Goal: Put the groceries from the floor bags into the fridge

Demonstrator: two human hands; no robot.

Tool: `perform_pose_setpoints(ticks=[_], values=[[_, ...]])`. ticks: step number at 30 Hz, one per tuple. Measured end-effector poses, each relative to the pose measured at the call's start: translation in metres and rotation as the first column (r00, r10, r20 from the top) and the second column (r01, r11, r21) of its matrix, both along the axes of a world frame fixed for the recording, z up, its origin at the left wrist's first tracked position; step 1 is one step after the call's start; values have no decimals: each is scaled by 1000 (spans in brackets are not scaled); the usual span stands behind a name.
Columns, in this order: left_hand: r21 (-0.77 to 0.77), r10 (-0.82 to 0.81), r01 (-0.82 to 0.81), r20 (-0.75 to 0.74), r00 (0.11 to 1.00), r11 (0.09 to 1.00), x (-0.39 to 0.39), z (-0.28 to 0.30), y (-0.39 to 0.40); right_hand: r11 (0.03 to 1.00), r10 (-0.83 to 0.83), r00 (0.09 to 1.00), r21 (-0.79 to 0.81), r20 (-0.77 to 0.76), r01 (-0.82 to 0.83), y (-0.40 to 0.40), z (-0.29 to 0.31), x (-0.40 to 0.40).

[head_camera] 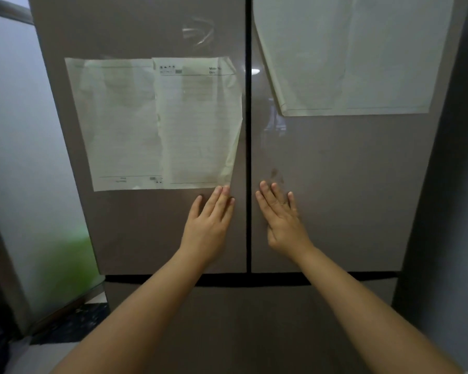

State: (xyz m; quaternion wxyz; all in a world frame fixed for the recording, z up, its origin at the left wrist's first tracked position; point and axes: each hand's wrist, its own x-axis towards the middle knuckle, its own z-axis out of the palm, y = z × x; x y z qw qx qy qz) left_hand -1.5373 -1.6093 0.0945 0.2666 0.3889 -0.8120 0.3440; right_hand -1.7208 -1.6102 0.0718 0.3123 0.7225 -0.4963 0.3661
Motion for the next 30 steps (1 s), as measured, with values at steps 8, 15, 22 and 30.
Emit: perform_pose_setpoints(ticks=[8, 15, 22, 30], values=[[-84, -59, 28, -392, 918, 996, -17, 10, -2, 996, -44, 998, -76, -40, 41, 5, 3, -6], [-250, -79, -15, -361, 929, 968, 13, 17, -41, 941, -97, 995, -323, 35, 103, 3, 1, 10], [-459, -181, 17, -316, 931, 888, 63, 29, -74, 879, -126, 974, -434, 186, 197, -14, -3, 31], [-541, -239, 109, -177, 955, 834, 86, 33, -104, 906, 83, 910, -411, 407, 101, 16, 46, 63]])
